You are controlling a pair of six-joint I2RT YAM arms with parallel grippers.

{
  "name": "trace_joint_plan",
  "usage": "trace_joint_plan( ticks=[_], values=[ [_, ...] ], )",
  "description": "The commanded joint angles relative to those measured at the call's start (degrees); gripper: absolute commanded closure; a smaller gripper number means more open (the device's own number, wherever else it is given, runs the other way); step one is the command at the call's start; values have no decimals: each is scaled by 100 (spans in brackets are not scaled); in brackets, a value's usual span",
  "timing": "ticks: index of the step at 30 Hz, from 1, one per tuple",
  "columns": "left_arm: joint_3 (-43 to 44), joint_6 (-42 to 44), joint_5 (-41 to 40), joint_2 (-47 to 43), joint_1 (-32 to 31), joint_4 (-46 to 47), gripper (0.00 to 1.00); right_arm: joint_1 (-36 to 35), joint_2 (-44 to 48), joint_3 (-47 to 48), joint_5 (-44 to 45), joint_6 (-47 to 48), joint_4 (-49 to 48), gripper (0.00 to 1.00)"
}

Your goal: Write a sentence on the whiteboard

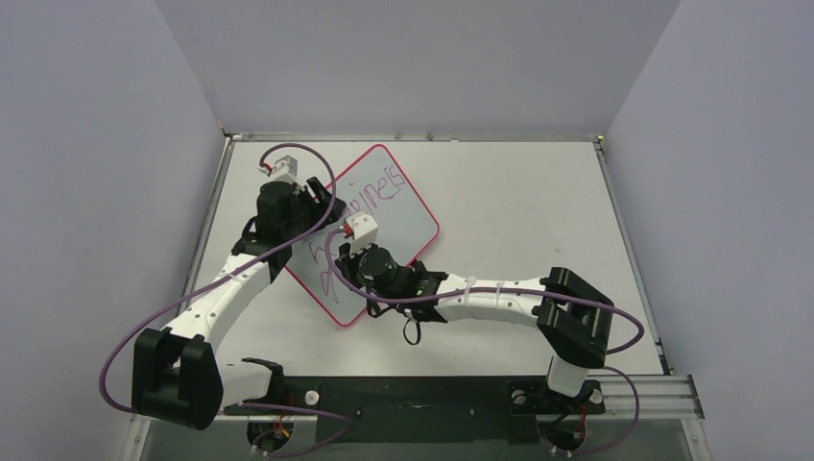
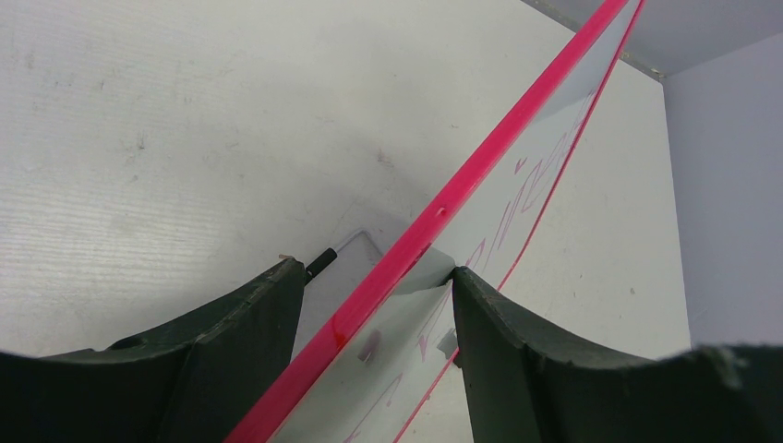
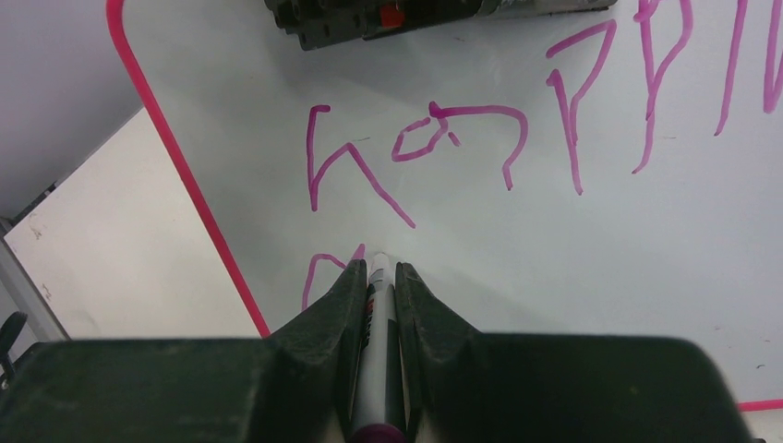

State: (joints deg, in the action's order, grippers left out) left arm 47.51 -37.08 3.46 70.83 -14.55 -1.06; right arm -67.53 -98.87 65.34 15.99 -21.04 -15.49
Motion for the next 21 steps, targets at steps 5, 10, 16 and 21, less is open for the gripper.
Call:
trace_joint_plan(
  ticks=[5, 10, 16, 21],
  values=[
    [-161, 320, -270, 110, -153, 117, 54, 15, -111, 3, 8, -33, -96, 100],
    [-155, 324, -277, 101, -155, 116, 54, 19, -48, -180, 81, -80, -82, 100],
    [-160, 324, -271, 98, -153, 116, 54, -9, 176, -503, 197, -192, -77, 100],
    [-155, 317, -274, 101, -154, 122, 54, -58, 281, -760, 232, -329, -77, 100]
  ],
)
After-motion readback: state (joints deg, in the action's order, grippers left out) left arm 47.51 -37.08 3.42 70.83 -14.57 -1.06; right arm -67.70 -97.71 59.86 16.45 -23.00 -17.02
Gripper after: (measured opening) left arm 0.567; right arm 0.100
